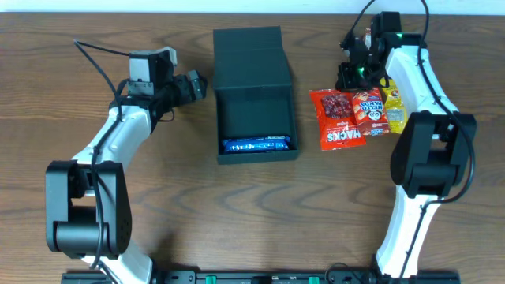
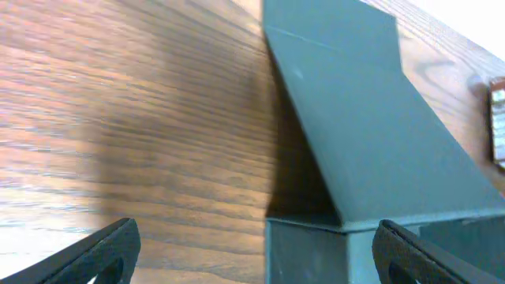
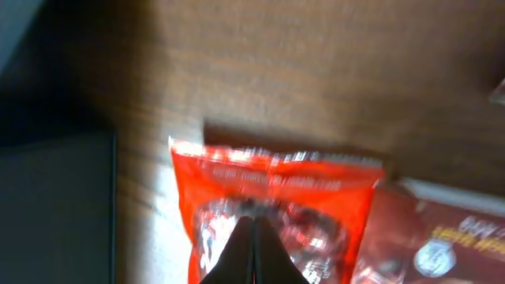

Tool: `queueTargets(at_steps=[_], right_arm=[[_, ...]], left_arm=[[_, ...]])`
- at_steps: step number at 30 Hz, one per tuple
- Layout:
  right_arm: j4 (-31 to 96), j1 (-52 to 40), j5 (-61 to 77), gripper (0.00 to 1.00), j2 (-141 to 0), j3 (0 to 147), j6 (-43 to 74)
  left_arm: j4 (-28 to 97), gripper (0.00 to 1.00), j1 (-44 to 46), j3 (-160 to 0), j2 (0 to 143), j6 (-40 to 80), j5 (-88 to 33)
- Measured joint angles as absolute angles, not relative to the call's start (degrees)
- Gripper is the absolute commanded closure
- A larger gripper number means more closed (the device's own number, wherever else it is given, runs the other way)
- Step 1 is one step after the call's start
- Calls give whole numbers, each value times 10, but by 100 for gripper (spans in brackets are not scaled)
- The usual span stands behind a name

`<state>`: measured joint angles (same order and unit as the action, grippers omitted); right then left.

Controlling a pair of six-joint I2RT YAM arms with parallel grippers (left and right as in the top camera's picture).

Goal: Pack container
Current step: 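Move the right gripper to the red HACKS bag and grasp it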

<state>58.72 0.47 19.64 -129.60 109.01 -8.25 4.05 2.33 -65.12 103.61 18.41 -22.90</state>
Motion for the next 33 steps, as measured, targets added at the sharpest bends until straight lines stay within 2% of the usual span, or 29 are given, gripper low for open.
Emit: queueTargets(at_steps=[2,4,7,9,10,14,20,24,28,31,33], right_arm=[[613,-3,184,95,-1296,1090,-83],[627,-23,158,68,-1296,1090,-83],[630,-60,113,56,-1296,1090,-82],[633,-86,77,39,-1296,1090,-80],[636,-96,62,36,-1296,1090,-77],[667,-109,9,34,-1296,1090,-60],[675,-103,-42,21,-1296,1090,-18],[658,-103,-50,20,-1298,1088,-10],[646,-103,-51,12,-1307,1071,-4],[646,-103,-53,17,-1319,1065,-4],[645,-103,-57,31,-1326,1064,-5]], left_arm=[[42,5,12,-651,1036,185,-227],[45,5,-4,-651,1036,187,-230],[46,5,-27,-651,1036,189,-241],[46,5,-42,-651,1036,192,-249],[46,5,-47,-651,1036,193,-253],[46,5,-59,-651,1036,191,-266],[46,5,-59,-651,1036,183,-272],[46,5,-59,-651,1036,178,-273],[46,5,-59,-651,1036,177,-285],[47,5,-59,-651,1036,176,-290],[47,5,-59,-651,1036,175,-295]])
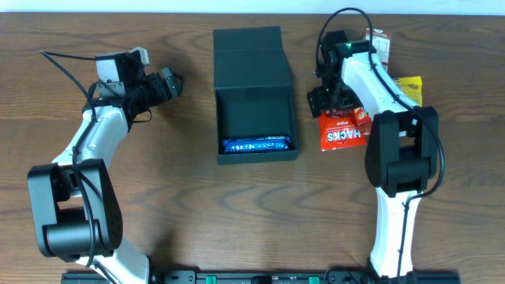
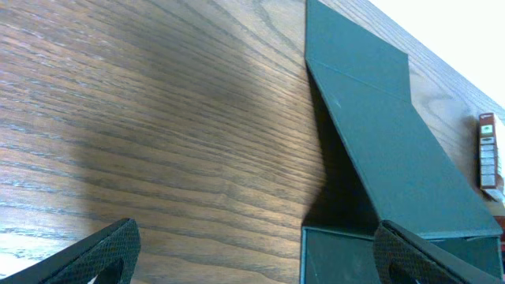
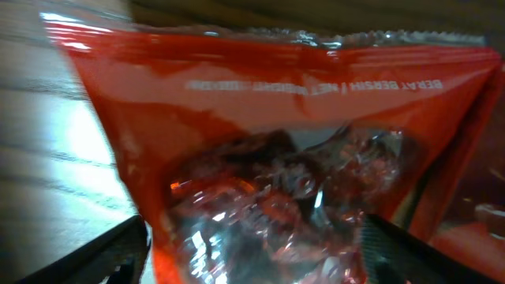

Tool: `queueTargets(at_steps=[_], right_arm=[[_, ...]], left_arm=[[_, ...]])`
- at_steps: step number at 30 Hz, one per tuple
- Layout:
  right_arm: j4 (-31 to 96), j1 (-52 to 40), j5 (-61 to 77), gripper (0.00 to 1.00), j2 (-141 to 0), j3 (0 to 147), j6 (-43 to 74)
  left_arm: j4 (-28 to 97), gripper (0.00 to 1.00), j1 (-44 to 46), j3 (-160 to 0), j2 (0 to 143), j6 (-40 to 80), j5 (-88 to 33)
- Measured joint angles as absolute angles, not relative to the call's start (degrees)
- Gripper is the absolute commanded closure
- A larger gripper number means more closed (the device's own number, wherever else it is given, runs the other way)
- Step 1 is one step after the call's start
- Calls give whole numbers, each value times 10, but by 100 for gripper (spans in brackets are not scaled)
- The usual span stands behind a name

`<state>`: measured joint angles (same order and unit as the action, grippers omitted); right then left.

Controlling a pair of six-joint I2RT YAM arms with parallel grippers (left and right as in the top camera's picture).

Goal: Pack container
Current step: 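Move the right gripper to the red HACKS bag and grasp it, then lower the red HACKS bag into the box and open the right gripper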

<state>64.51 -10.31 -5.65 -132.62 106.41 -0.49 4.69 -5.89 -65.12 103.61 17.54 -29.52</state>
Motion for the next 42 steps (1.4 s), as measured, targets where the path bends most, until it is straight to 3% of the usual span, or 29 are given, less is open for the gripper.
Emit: queueTargets(at_steps=[4,8,13,29,36,42], right_arm=[[645,-103,-59,61,-1329,1064,-4],[646,-103,-59,83,-1328,1068,0],[648,-103,-61,99,-1326,1072,2],[765,-125,44,99,-1340,1345,20],[786,-208,62,98,-1340,1353,91],[787,-277,27,98,-1340,1353,217]], left_arm=[[51,5,-59,-651,1036,163,-311],[64,5,-59,-651,1036,156,-317],[67,5,-59,-651,1036,151,-322],[90,3,-59,-651,1036,141,-326],[97,3,-59,-651,1036,119,-324],[105,2,-59,-651,1036,104,-302]])
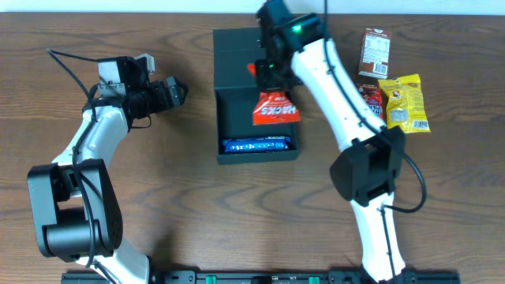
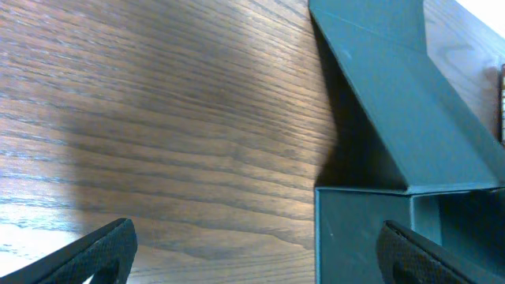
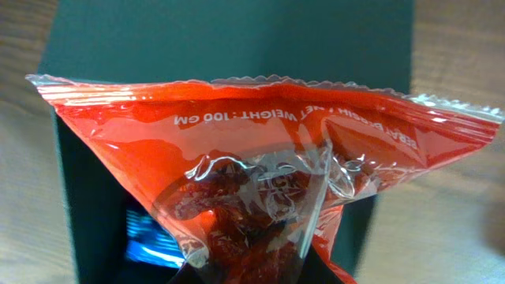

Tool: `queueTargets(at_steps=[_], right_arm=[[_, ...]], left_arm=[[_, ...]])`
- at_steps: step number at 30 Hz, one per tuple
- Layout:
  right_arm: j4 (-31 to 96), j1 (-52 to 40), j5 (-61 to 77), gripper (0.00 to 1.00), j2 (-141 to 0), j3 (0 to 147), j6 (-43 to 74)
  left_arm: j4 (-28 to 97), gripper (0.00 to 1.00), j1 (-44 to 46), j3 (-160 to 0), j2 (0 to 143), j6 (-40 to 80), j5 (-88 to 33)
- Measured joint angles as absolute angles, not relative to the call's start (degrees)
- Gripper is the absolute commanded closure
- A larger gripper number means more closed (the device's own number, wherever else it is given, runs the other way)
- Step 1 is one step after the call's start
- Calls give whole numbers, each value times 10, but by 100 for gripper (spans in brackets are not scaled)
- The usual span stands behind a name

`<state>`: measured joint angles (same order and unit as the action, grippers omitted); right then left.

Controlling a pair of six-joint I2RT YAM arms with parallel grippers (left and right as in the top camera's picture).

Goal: Pack container
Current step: 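Lower the red HACKS bag into the box and open the right gripper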

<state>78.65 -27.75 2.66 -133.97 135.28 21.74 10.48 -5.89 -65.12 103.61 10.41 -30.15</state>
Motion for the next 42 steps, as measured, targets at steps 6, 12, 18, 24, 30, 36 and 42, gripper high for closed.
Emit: queueTargets(at_steps=[6,12,18,24,30,36,42], right_arm=[[776,-325,0,98,-1340,1353,303],[769,-364,-10,98,-1346,1353,325],[776,-382,-10,98,-1368,1353,327],[784,-382,-11,98,-1388,1353,327],[771,-383,-11,98,-1398,1353,327],[764,-385,-10,41,-1398,1353,310],[771,-385,-9,41,-1398,1353,266]], left_arm=[[105,4,-63,-651,1036,100,-289],[105,4,-79,-651,1036,94,-283],[105,5,-81,-651,1036,87,-283],[106,5,-81,-651,1036,86,-283],[106,5,-81,-651,1036,85,-283],[106,5,-81,-651,1036,85,-283],[106,5,-81,-651,1036,85,-283]])
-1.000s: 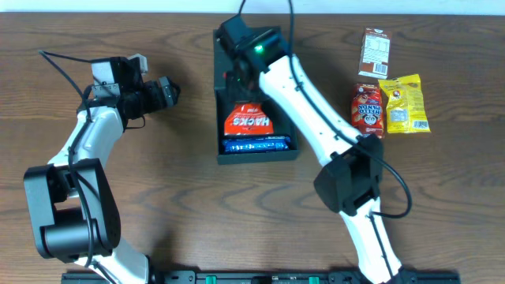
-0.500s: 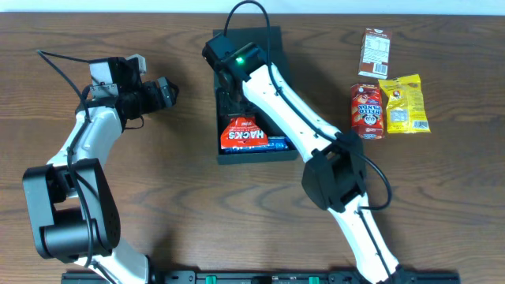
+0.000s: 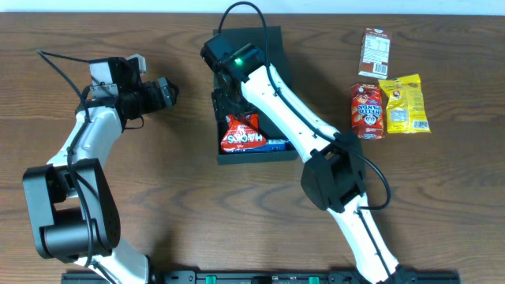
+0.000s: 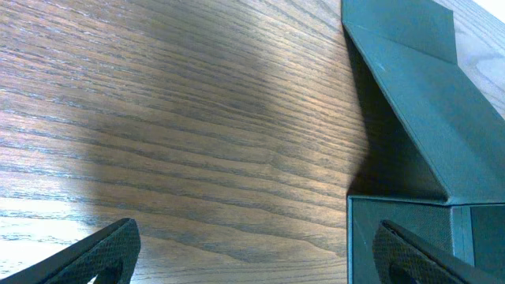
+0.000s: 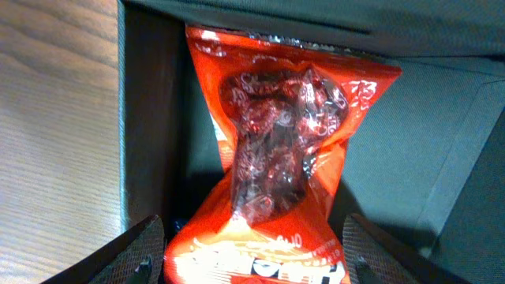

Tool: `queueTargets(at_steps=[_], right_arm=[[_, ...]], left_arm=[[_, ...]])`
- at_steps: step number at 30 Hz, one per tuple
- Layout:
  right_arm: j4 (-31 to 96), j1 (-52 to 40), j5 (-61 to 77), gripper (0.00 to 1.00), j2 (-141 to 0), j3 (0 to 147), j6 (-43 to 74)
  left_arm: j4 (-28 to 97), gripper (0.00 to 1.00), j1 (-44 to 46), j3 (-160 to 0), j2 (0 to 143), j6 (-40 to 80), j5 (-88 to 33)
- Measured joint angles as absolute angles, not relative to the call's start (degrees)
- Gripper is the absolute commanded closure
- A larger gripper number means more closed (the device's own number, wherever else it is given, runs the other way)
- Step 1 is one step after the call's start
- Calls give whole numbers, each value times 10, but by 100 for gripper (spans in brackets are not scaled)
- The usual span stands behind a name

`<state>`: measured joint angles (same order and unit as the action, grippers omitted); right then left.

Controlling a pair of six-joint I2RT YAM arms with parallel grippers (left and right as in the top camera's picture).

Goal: Pack container
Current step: 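Lower the red HACKS bag into the box and open the right gripper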

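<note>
The dark green box (image 3: 223,154) stands mid-table with its lid (image 3: 272,47) folded back. A red Hacks snack bag (image 3: 242,134) lies inside it, over a blue wrapped bar (image 3: 278,144). My right gripper (image 5: 256,264) hangs open just above the bag (image 5: 276,158), one finger on each side and neither touching it. In the overhead view the right gripper (image 3: 230,106) is over the box's far left part. My left gripper (image 3: 164,90) is open over bare wood left of the box, holding nothing. The box's corner (image 4: 394,237) shows between the left fingers (image 4: 106,252).
Right of the box lie a red Hello Panda pack (image 3: 367,110) and a yellow bag (image 3: 404,102), with a brown carton (image 3: 375,51) behind them. The right arm (image 3: 292,118) stretches across the box from the front right.
The right gripper held the red bag over the box, shut on it. Now the bag lies inside the box and the gripper is open above it. The left gripper sits slightly further left.
The right gripper was shut above the red bag among the snacks on the right. Then it stood open around the bag, then held it over the box. Now the bag rests in the box, released. The left gripper stayed open left of the box.
</note>
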<state>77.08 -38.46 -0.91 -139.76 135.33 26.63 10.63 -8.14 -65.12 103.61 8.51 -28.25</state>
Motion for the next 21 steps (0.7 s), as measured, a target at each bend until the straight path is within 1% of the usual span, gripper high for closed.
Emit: queueTargets(at_steps=[1,2,4,8,12,15,21], right_arm=[[774,-383,-9,53,-1398,1354,261],[777,-382,-9,69,-1397,1354,256],[780,-378,-7,98,-1393,1357,241],[783,-358,23,98,-1373,1360,202],[761,-328,109,98,-1359,1355,149],[733,-310,169,98,-1357,1315,116],[674,-307,228,98,-1357,1196,84]], left_arm=[[106,5,-81,-651,1036,85,-283],[107,5,-81,-651,1036,85,-283],[106,5,-81,-651,1036,85,-283],[106,5,-81,-651,1036,85,-283],[107,5,-81,-651,1036,85,-283],[107,5,-81,-651,1036,85,-283],[107,5,-81,-651,1036,85,-283]])
